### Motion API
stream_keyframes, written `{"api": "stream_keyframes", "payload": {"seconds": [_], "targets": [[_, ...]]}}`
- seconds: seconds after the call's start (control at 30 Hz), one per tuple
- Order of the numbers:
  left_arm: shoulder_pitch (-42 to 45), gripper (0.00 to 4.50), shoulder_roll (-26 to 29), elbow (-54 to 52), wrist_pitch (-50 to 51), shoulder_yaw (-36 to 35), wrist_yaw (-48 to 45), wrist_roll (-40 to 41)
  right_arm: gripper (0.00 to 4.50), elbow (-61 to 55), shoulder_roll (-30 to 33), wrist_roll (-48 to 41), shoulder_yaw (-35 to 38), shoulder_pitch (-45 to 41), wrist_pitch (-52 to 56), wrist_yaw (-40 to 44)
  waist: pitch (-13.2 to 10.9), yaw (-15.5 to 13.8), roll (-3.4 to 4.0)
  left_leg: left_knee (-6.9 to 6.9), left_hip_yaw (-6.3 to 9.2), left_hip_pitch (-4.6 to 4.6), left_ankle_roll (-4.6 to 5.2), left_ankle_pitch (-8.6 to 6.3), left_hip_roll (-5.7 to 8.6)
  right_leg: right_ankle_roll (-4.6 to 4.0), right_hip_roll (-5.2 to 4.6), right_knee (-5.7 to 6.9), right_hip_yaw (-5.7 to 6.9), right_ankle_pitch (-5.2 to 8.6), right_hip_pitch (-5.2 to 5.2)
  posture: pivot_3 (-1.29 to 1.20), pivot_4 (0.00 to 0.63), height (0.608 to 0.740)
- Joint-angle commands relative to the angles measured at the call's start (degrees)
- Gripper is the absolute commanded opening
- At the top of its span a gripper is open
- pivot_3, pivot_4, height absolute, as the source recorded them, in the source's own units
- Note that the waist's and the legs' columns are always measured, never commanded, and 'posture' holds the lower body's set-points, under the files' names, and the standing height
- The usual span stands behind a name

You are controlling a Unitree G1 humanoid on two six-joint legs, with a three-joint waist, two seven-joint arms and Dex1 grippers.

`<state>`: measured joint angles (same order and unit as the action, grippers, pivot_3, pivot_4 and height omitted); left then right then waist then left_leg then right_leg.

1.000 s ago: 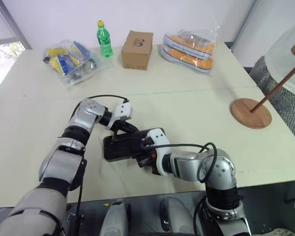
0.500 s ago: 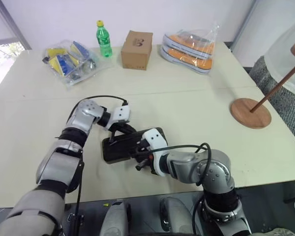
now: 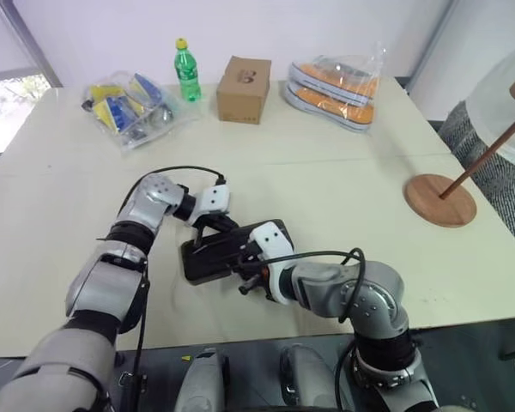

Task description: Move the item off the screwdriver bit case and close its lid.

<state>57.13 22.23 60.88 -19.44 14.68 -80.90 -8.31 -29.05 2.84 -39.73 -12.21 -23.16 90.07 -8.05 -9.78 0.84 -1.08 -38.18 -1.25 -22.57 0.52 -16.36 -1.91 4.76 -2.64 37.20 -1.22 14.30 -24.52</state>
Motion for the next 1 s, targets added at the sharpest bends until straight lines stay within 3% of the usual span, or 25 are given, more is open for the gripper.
{"api": "stream_keyframes", "payload": {"seconds": [0.03, 0.23, 0.47, 0.67, 0.8, 1.0], "targets": [[-0.5, 0.0, -1.5, 1.2, -1.3, 1.2, 0.4, -0.9, 0.02, -3.1, -1.1, 1.9, 1.0, -3.3, -2.9, 1.7, 0.0, 0.1, 0.0, 0.0, 0.0, 0.0, 0.0, 0.0, 0.0, 0.0, 0.0, 0.0, 0.0, 0.0, 0.0, 0.0, 0.15, 0.74], [0.8, 0.0, -0.3, 3.1, -1.7, 1.0, 1.9, -1.5, 0.02, -5.3, 2.9, 2.0, 1.4, -3.9, -0.3, 6.1, 0.0, 0.0, 0.0, 0.0, 0.01, 0.01, 0.0, 0.0, 0.0, 0.0, 0.0, 0.0, 0.0, 0.0, 0.0, 0.0, 0.15, 0.74], [3.0, 0.0, 5.0, 4.6, 0.3, -1.9, 4.7, -0.3, 0.02, -11.0, 19.2, -1.1, 3.1, -4.1, -0.7, 18.0, 0.0, 0.4, -0.01, 0.02, 0.03, 0.02, 0.01, -0.01, -0.01, -0.01, 0.03, -0.01, 0.03, 0.01, -0.01, 0.0, 0.15, 0.74], [2.3, 0.0, 8.2, -0.1, 6.8, -7.7, 7.8, 4.9, 0.02, -15.0, 25.3, -5.4, 9.9, -3.6, -3.0, 26.4, 0.0, 0.2, -0.04, 0.07, 0.03, -0.1, 0.02, -0.01, -0.04, -0.02, 0.07, -0.03, 0.03, 0.01, -0.15, 0.0, 0.15, 0.74], [-1.2, 0.0, 9.1, -13.1, 19.1, -13.7, 9.9, 11.7, 0.02, -14.6, 29.8, -4.1, 14.7, -4.4, -8.1, 29.2, -0.1, 0.0, -0.05, -0.01, 0.02, -0.25, 0.02, -0.01, -0.02, 0.01, -0.04, -0.08, 0.06, 0.0, -0.16, 0.0, 0.15, 0.74], [-16.3, 0.0, 14.8, -46.1, 40.6, -19.9, 13.0, 20.9, 0.02, -13.5, 39.8, -2.8, 21.1, -1.7, -17.8, 36.4, -0.1, 0.3, -0.04, 0.04, 0.02, -0.29, 0.01, -0.01, -0.05, 0.01, -0.04, -0.11, -0.01, 0.0, -0.25, 0.0, 0.15, 0.74]]}}
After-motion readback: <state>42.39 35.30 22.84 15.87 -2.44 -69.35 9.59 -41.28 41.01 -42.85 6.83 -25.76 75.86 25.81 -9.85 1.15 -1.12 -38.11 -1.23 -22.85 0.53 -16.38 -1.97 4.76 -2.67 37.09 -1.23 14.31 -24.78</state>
